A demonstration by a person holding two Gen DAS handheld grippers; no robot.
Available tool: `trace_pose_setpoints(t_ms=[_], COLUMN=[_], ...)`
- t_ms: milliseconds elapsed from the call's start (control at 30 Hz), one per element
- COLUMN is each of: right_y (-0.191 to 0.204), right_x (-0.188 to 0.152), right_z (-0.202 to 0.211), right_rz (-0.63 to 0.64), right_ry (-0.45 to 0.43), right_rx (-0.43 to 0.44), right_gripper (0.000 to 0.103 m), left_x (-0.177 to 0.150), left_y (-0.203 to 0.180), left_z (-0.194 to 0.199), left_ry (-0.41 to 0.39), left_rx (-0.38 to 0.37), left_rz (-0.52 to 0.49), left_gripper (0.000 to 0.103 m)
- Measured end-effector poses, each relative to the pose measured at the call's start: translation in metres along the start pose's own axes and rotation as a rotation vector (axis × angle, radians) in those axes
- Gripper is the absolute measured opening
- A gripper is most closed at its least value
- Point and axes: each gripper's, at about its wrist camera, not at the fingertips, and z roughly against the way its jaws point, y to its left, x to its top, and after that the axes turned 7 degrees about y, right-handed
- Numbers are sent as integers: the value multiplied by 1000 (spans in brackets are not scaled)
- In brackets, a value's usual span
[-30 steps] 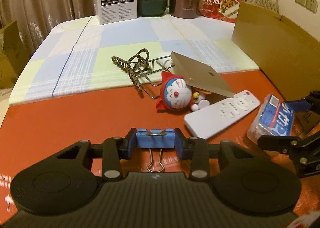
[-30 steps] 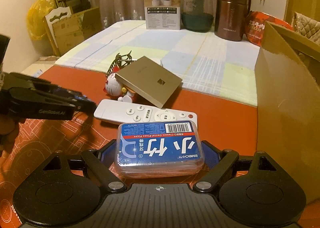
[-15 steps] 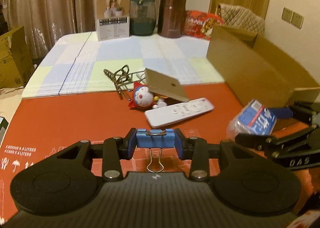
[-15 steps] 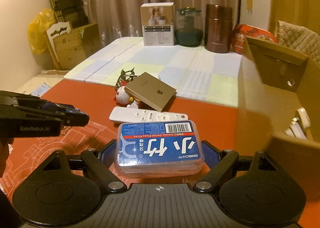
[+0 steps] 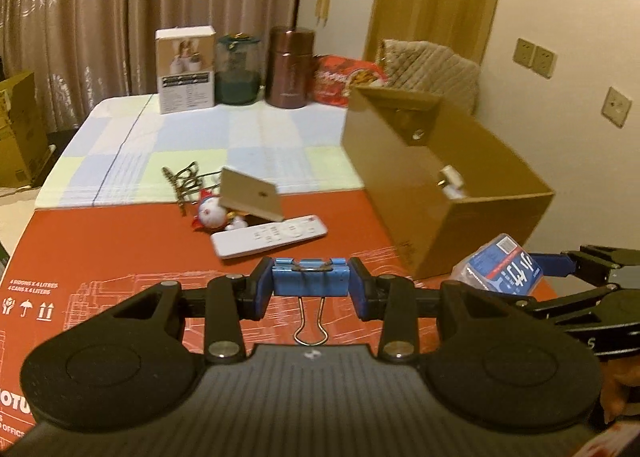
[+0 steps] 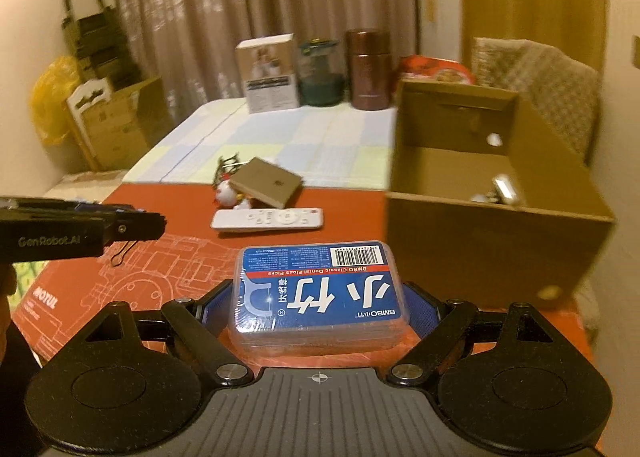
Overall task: Organize rigid objects
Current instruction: 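Carry the binder clip and blue-labelled box over the cardboard box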
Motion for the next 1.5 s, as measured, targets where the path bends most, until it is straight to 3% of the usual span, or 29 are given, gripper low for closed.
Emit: trace_pose_setpoints(t_ms=[333,600,1000,1500], right_y=[-32,-49,-97,-145], right_x=[18,28,55,87], right_z=[49,62,60,25], right_rz=[-65,-97,-150,-141], right_ry=[-43,-74,-109,-70], right_rx=[-109,-132,-178,-214], right_gripper=[84,84,84,84], left_x=[22,39,76,111], left_y=[-37,-61,-98,-134], left_z=[10,10,-21,-88], left_ry=[-25,-41,-43,5], left_rx=[-54,-89,-148,-183], left_rz=[-71,-121,-167,-242], left_gripper=[34,34,34,34])
